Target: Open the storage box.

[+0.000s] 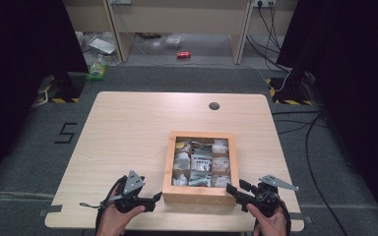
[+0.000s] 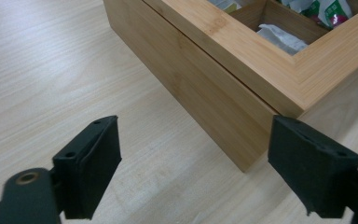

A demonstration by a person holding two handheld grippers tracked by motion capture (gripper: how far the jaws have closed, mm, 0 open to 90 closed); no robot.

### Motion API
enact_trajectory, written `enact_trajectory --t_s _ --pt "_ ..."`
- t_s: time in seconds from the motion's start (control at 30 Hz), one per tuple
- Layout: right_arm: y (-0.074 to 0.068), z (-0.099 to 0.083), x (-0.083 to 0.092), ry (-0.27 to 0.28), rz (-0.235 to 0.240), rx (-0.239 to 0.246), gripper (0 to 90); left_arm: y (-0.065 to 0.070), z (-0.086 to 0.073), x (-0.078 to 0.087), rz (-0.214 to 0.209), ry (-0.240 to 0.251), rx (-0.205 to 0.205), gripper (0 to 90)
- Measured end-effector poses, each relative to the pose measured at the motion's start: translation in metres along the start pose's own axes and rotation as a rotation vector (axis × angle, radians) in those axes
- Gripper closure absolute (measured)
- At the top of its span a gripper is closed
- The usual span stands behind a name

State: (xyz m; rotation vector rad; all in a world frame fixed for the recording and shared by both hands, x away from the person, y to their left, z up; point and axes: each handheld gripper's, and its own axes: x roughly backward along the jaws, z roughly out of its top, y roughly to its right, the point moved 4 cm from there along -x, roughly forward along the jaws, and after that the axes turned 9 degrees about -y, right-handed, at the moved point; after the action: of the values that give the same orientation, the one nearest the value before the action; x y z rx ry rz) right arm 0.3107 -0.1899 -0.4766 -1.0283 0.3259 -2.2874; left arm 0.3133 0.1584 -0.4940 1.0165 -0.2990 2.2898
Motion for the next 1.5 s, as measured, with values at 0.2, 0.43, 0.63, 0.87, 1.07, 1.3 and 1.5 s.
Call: enact_trajectory --t_s 0.2,0.43,0.63,0.87,1.07,1.3,1.5 --pt "0.002 0.002 0.002 0.019 0.030 -0.041 38.6 0.003 0.002 -0.002 0.021 -0.014 -0.007 27.8" --pt "0.003 0.001 0.002 0.037 0.045 -0.056 38.1 0.007 0.005 -0.001 0.033 -0.005 -0.003 36.4" --pt "0.004 0.007 0.007 0.061 0.080 -0.082 40.5 0.009 0.013 -0.001 0.051 0.005 -0.019 39.6" --pt "0.004 0.013 0.011 0.086 0.115 -0.109 42.3 0.006 0.022 0.002 0.039 0.026 -0.009 36.8" --pt "0.005 0.021 0.016 0.113 0.148 -0.127 44.5 0.001 0.033 0.007 0.034 0.053 0.007 31.0" --pt "0.007 0.025 0.014 0.115 0.184 -0.142 44.9 -0.003 0.043 0.010 0.029 0.069 0.023 30.4" --pt "0.004 0.027 0.019 0.109 0.193 -0.119 41.9 -0.005 0.045 0.012 0.016 0.076 0.038 28.5"
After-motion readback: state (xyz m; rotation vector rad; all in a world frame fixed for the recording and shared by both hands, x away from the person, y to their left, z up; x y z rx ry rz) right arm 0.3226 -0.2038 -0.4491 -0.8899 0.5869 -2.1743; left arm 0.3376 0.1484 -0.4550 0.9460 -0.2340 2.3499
